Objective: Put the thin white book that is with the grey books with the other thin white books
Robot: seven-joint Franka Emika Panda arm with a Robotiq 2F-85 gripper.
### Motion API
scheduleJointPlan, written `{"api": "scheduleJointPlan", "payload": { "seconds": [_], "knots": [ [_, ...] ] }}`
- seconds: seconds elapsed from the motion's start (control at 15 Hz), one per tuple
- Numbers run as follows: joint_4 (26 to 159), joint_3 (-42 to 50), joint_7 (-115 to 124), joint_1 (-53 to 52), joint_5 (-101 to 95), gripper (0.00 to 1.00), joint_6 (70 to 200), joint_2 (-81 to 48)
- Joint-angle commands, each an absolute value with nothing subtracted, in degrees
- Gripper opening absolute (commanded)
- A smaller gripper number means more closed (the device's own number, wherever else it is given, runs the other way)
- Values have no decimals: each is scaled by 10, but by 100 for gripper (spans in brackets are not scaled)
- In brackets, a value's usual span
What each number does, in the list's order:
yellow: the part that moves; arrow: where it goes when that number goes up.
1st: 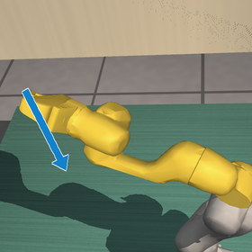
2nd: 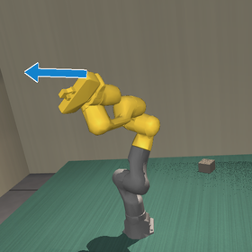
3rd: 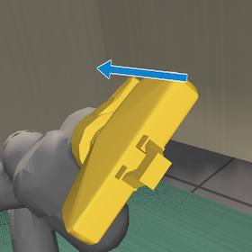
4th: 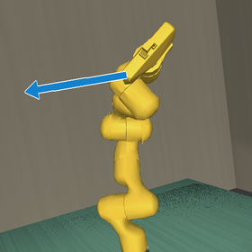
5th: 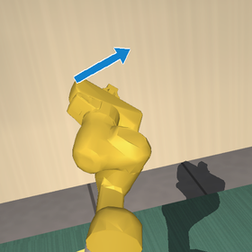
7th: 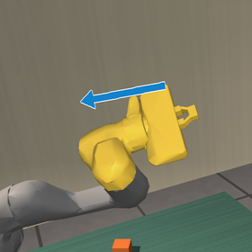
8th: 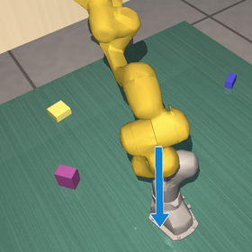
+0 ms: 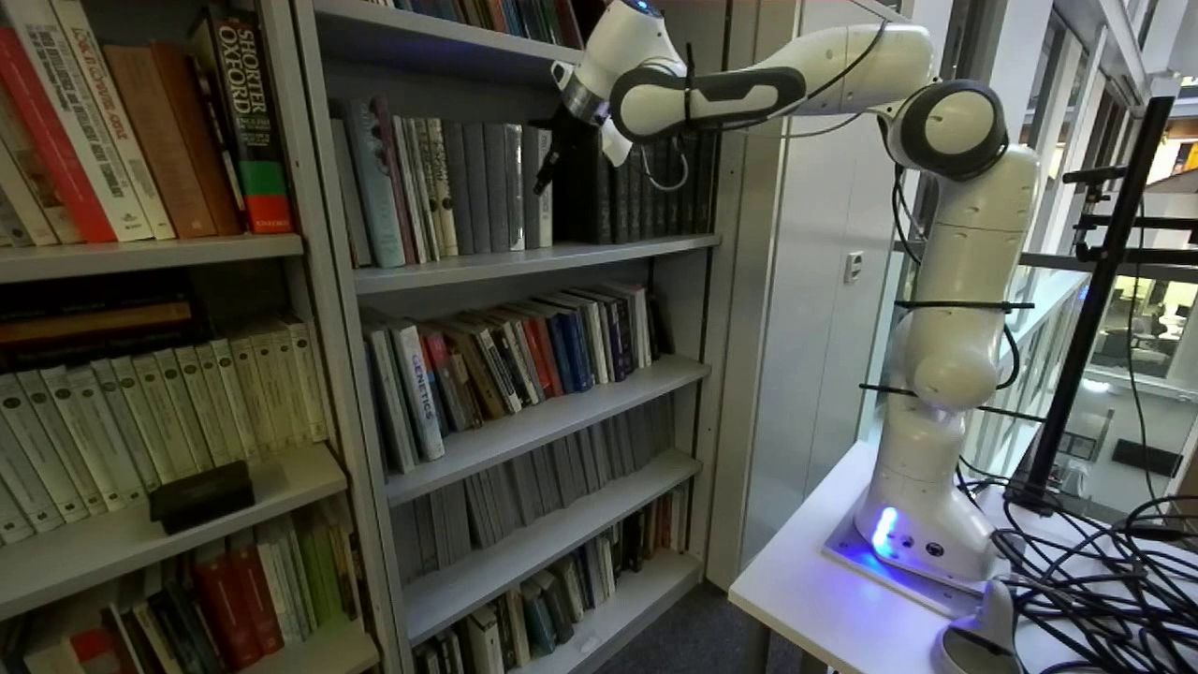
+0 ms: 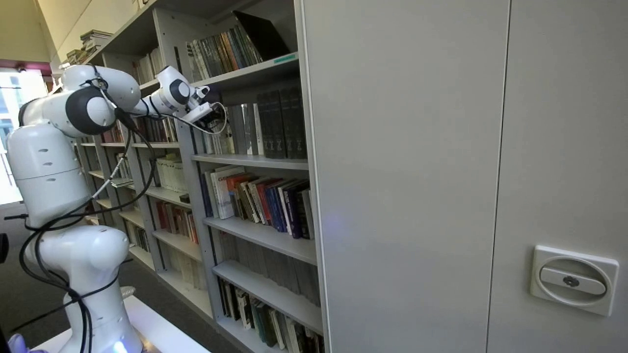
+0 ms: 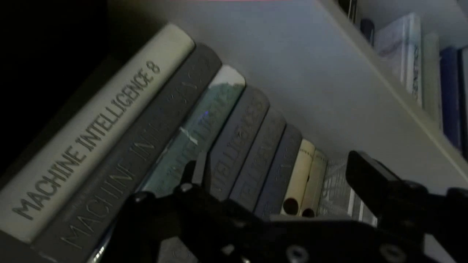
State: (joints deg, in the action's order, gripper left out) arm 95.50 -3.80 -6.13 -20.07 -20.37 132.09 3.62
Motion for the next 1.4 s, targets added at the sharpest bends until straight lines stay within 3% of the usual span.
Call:
{"api": "scheduleJointPlan", "payload": {
  "seconds": [0.0,0.6,1.33],
  "knots": [
    [1033,-63,-121,-158,-163,100,1232,130],
    [1103,-61,-105,-137,-26,100,924,210],
    [1092,-68,-103,-132,-34,100,920,193]
  ]
}}
